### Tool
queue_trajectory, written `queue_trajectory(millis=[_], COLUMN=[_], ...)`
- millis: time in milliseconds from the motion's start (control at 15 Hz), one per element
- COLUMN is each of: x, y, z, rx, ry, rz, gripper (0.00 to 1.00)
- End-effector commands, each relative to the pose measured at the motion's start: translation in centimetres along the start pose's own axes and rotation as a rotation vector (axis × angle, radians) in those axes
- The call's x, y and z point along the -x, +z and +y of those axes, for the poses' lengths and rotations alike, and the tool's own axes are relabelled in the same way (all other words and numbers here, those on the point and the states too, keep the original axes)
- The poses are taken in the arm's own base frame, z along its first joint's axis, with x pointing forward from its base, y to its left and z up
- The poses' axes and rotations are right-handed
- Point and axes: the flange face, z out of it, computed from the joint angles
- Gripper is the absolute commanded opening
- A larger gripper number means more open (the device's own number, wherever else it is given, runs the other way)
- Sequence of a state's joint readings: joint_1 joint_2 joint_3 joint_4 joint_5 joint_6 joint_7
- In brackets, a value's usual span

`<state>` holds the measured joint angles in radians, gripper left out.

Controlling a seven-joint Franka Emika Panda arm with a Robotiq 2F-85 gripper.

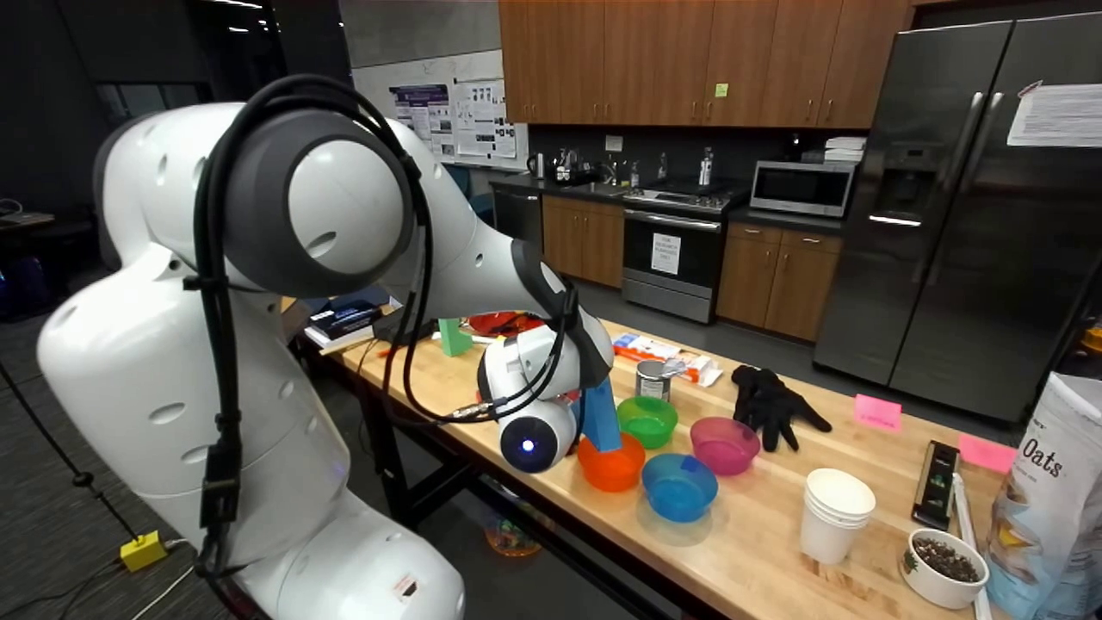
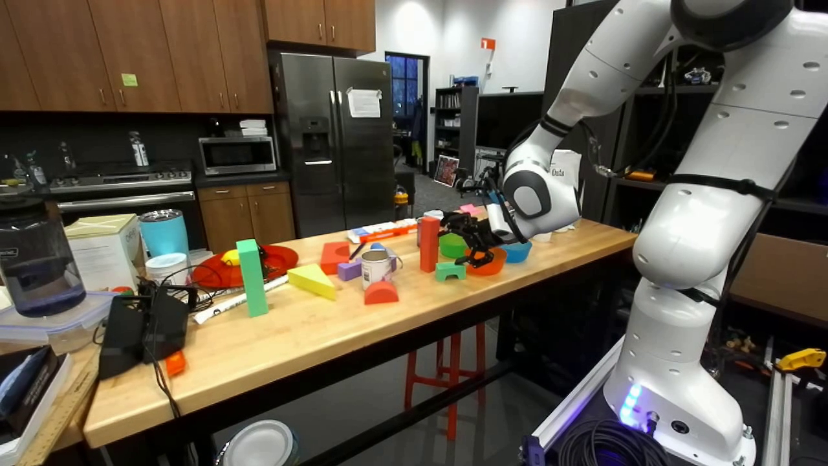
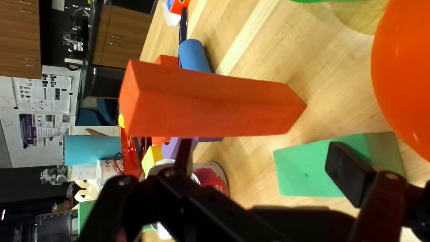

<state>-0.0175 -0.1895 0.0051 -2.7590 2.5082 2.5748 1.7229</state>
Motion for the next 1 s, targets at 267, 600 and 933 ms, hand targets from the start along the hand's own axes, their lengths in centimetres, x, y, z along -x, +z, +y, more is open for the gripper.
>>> queue_trajectory(millis=[267, 600, 933], x=[0.0, 0.1, 0.5], y=[0.1, -0.5, -3.6], z=[0.0, -0.4, 0.3], rx=[0.001, -0.06, -0.211], ry=[0.0, 0.025, 0.035], rz=[0.0, -0.006, -0.085], gripper=[1.0, 1.0, 1.0])
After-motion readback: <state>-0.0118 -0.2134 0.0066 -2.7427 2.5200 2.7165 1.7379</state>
